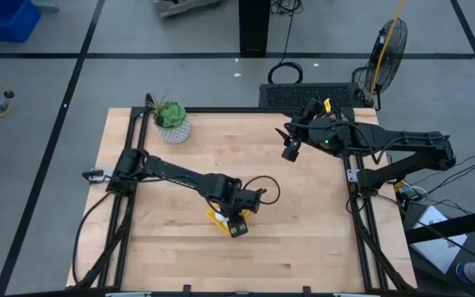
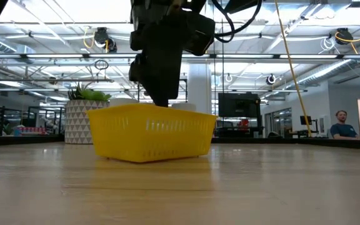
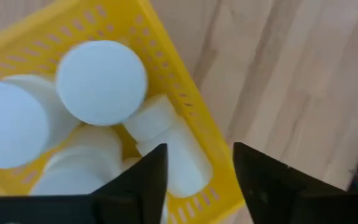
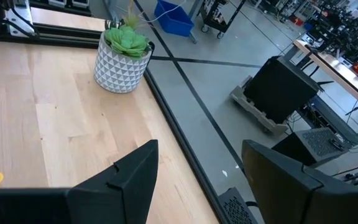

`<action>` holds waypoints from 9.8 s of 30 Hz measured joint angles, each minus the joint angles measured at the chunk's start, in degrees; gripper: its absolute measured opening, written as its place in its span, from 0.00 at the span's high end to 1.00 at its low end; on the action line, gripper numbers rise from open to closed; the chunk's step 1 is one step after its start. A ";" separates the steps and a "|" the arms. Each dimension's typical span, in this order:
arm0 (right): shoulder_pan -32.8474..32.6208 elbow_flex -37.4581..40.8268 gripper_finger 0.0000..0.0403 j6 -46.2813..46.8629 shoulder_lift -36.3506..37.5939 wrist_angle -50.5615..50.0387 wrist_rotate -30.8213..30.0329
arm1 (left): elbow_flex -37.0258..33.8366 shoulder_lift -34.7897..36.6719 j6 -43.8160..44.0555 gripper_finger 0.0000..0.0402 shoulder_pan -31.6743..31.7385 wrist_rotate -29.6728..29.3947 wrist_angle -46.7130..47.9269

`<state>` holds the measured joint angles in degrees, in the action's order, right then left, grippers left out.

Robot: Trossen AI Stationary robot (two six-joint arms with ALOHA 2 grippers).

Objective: Pick and place pill bottles into a basket
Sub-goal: Adjust the white medicine bottle in the yellow bin

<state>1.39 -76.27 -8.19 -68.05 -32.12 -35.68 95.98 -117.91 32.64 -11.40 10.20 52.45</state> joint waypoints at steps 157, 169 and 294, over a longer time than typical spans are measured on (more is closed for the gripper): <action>0.01 -0.02 0.44 -0.44 0.02 1.92 0.00 | -7.61 -2.69 0.33 0.48 -2.29 1.29 -6.10; 0.00 -0.02 0.44 -0.44 0.02 1.92 0.00 | -7.63 -2.69 0.04 0.47 -1.93 -1.08 -4.41; 0.31 15.04 0.44 11.87 6.43 6.97 17.55 | -9.35 -1.64 -8.29 0.83 -1.77 6.25 -12.75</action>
<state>1.69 -61.23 3.68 -61.63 -25.15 -18.13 86.63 -119.55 24.36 -13.17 16.45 39.70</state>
